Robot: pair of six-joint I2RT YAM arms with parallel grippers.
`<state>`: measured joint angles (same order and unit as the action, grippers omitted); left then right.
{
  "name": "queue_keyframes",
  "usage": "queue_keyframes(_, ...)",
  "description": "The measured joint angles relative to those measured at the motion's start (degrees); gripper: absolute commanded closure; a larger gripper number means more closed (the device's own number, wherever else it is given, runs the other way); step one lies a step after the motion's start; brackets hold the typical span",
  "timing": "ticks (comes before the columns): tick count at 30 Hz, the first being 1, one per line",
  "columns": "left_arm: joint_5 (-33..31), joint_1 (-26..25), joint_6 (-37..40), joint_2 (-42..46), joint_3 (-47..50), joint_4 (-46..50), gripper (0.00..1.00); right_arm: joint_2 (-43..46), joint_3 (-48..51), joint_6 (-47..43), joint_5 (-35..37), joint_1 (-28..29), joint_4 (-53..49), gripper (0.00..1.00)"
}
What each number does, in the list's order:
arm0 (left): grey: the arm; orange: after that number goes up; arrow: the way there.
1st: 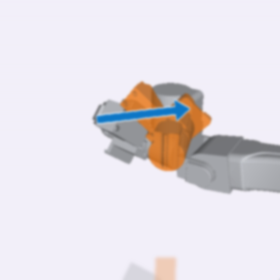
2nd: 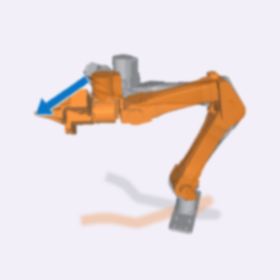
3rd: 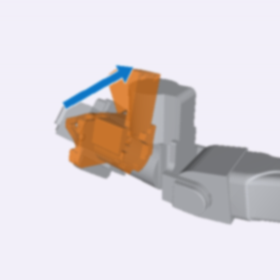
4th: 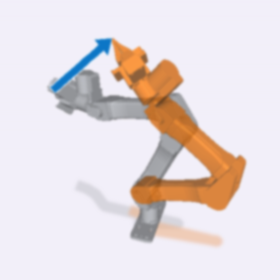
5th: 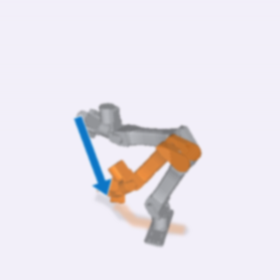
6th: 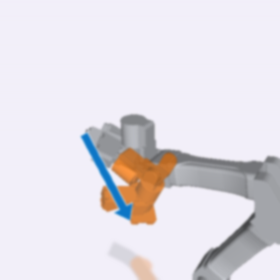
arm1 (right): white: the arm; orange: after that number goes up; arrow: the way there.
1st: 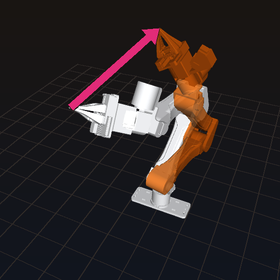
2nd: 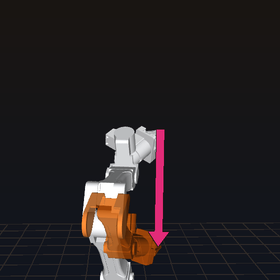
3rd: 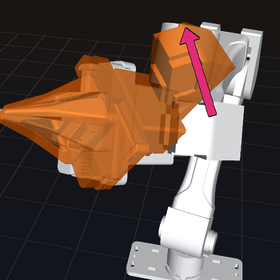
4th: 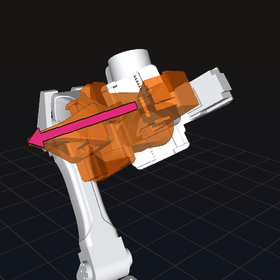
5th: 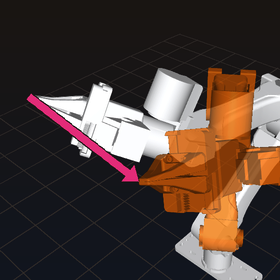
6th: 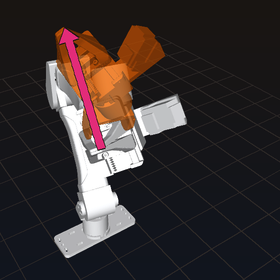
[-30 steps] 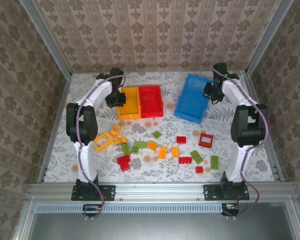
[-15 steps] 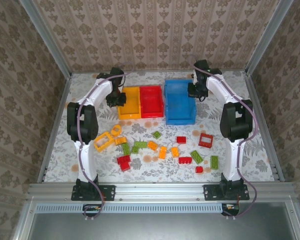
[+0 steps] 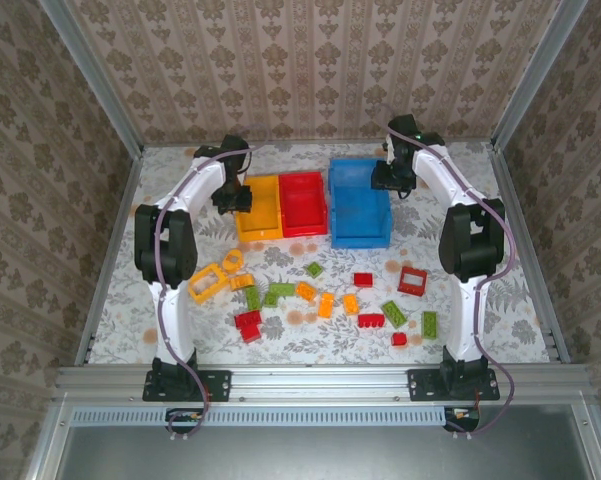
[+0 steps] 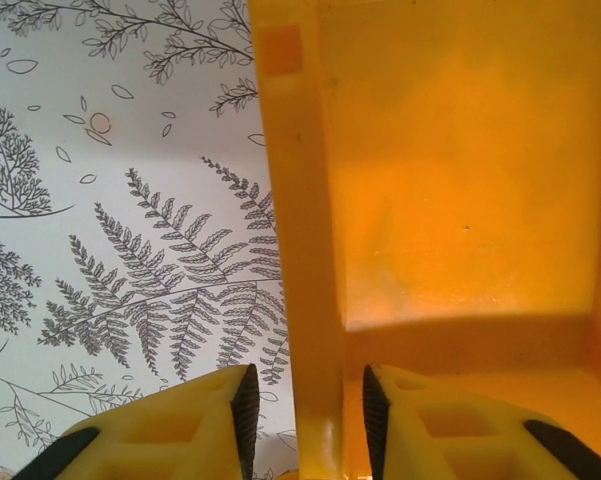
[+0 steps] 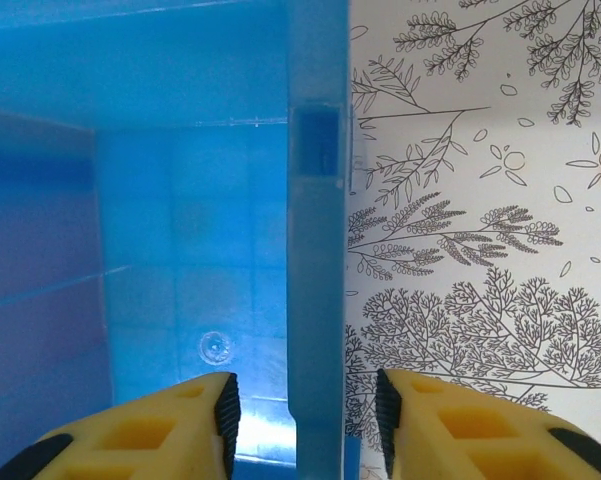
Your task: Sort the legos into containers by color
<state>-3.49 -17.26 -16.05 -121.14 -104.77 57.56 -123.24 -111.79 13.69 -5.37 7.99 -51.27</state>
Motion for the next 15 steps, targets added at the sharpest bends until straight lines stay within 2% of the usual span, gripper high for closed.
queue_keyframes(7,-1.51,0.07,-2.14,4.85,0.68,0.9,0.56,3.54,0.0,0.9,-0.04,0.0,0.02,0.51)
queue_keyframes(15,-1.27,1.29,-6.75,18.62,6.25,1.33,0.55,12.85,2.93,2.99,-1.16,0.0,2.05,0.51)
